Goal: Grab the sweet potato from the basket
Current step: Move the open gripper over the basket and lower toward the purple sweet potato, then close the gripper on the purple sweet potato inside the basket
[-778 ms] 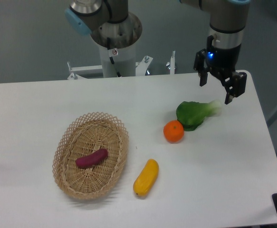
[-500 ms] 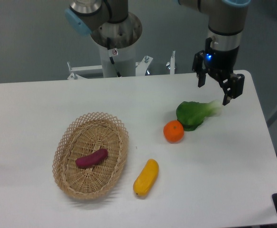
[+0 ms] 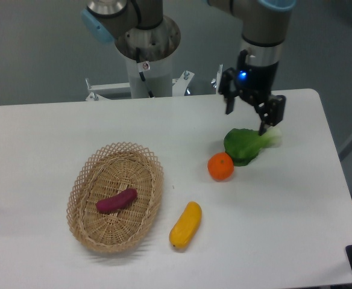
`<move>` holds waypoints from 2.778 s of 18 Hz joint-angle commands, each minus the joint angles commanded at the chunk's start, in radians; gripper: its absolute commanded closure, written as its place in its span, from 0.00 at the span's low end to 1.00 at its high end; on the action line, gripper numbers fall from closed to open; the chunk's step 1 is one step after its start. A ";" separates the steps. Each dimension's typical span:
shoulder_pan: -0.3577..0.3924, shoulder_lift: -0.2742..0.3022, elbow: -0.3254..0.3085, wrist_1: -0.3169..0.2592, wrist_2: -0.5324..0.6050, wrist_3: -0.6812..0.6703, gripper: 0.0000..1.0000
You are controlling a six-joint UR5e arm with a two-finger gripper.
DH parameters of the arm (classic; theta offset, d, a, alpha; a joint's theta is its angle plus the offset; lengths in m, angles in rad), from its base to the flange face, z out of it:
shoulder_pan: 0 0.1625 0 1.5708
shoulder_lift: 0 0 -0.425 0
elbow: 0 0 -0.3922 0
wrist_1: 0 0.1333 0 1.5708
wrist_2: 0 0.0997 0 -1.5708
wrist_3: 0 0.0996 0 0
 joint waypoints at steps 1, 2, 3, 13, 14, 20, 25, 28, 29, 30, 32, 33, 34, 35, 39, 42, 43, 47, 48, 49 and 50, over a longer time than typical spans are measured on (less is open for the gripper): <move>-0.028 -0.009 -0.005 0.012 0.000 -0.048 0.00; -0.052 -0.020 -0.008 0.017 0.000 -0.083 0.00; -0.092 -0.029 -0.009 0.018 0.003 -0.118 0.00; -0.318 -0.185 -0.086 0.189 0.028 -0.257 0.00; -0.338 -0.211 -0.089 0.207 0.035 -0.257 0.00; -0.408 -0.302 -0.066 0.219 0.084 -0.238 0.00; -0.456 -0.365 -0.049 0.242 0.120 -0.220 0.00; -0.464 -0.390 -0.049 0.264 0.141 -0.226 0.00; -0.470 -0.394 -0.051 0.273 0.147 -0.228 0.00; -0.471 -0.399 -0.054 0.282 0.152 -0.229 0.00; -0.476 -0.410 -0.061 0.298 0.155 -0.232 0.00; -0.477 -0.414 -0.061 0.298 0.155 -0.234 0.00; -0.477 -0.416 -0.061 0.299 0.155 -0.240 0.00; -0.477 -0.416 -0.061 0.299 0.155 -0.243 0.00; -0.480 -0.425 -0.061 0.313 0.207 -0.243 0.14; -0.485 -0.425 -0.061 0.313 0.216 -0.241 0.31; -0.484 -0.422 -0.061 0.313 0.216 -0.241 0.39; -0.484 -0.410 -0.061 0.312 0.221 -0.241 0.75; -0.484 -0.404 -0.061 0.312 0.221 -0.241 0.79; -0.484 -0.399 -0.060 0.312 0.221 -0.240 0.79; -0.484 -0.396 -0.057 0.312 0.221 -0.237 0.79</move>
